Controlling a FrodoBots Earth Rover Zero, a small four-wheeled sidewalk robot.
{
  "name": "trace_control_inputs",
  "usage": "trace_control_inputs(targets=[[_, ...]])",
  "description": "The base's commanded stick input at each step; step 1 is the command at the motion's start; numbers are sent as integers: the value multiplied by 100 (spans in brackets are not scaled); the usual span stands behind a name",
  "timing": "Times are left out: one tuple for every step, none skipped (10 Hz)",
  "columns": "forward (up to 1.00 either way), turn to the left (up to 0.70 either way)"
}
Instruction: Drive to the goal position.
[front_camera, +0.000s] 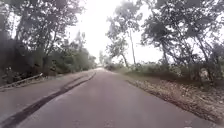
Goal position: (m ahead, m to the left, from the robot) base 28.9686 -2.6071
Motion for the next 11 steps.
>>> trace_control_inputs(targets=[[85,0],[85,0],[85,0],[85,0],[85,0],[85,0],[85,0],[85,0],[85,0],[85,0],[85,0]])
